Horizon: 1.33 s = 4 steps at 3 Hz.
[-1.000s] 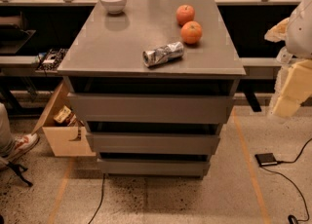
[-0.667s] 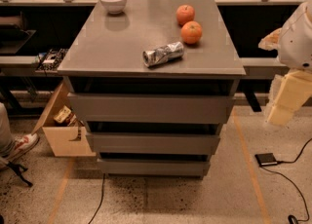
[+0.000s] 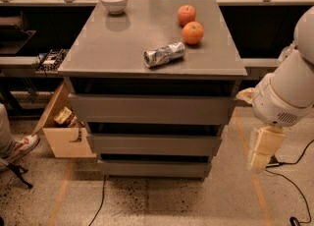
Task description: Open middle drawer
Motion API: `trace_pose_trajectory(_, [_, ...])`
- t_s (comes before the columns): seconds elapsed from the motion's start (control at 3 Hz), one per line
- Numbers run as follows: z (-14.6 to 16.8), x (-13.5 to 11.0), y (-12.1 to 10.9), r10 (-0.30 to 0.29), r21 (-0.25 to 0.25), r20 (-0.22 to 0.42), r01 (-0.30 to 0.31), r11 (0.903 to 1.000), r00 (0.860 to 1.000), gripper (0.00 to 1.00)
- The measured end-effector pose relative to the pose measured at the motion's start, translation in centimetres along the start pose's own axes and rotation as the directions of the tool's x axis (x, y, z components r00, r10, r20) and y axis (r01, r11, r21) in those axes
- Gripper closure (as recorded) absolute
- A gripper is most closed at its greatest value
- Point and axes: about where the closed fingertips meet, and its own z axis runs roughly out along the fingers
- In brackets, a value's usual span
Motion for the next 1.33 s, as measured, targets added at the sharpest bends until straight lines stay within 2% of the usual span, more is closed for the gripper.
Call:
trace_pose_trajectory(0.33, [6.1, 1.2, 1.1, -0.014, -0.083, -0.011, 0.013, 0.9964, 1.000, 0.00])
trace_pose_trajectory(0.67, [12.5, 2.6, 3.2, -0.012, -0.189, -0.021, 0.008, 0.9819, 1.000, 0.00])
trace_pose_trajectory(1.0, [12.5, 2.6, 3.2, -0.012, -0.189, -0.021, 0.008, 0.9819, 1.000, 0.00])
trace_pose_trajectory(1.33, [15.2, 1.7, 3.2, -0.030, -0.208, 0.037, 0.037, 0.9775, 0.999, 0.00])
